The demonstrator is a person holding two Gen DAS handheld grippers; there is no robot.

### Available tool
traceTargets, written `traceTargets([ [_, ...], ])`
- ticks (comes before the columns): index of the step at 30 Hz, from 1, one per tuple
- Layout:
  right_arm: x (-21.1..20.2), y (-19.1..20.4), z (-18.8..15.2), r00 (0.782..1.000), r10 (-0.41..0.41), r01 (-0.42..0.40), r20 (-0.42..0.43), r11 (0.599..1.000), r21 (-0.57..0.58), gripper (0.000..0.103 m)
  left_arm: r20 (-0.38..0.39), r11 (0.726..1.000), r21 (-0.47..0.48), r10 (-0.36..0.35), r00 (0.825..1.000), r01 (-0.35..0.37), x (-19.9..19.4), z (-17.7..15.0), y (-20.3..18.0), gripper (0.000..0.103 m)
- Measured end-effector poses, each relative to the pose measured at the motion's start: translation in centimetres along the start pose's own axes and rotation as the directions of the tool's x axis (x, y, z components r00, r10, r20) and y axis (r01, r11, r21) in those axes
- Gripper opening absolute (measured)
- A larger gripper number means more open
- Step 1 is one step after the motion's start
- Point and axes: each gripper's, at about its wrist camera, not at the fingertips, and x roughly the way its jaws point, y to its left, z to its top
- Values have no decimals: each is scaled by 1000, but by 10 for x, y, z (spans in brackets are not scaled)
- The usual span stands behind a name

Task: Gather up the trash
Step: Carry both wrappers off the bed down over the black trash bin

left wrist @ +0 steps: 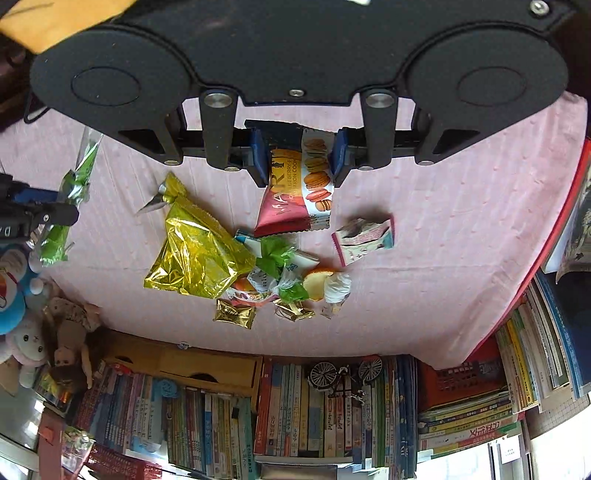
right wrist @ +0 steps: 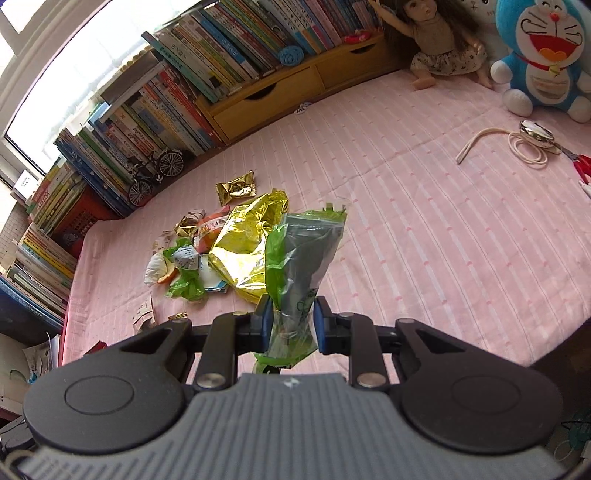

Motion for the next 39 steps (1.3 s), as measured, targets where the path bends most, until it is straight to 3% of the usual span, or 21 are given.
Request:
traceTargets([
  [6, -34, 23, -34, 999, 33, -33, 20, 999, -8, 27, -8, 1000, -11, 14, 1000, -14, -40, -30, 46, 33],
  [11, -46, 40, -69, 998, 59, -60, -26, 996, -66, 27, -36, 996, -80, 46, 998, -49, -61, -64, 70, 33],
  [24, -41, 50, -162, 977, 129, -160, -169, 969, -188, 28, -153, 969, -192, 129, 980, -158, -90, -176, 71, 33],
  [32, -2, 63, -228, 960, 99, -168, -261, 952, -256, 28, -252, 969, -184, 117, 961, -167, -51, -241, 88, 34],
  [39, 70, 66, -286, 956, 50, -146, -288, 935, -324, 28, -306, 971, -189, 82, 949, -145, 30, -294, 113, 34],
])
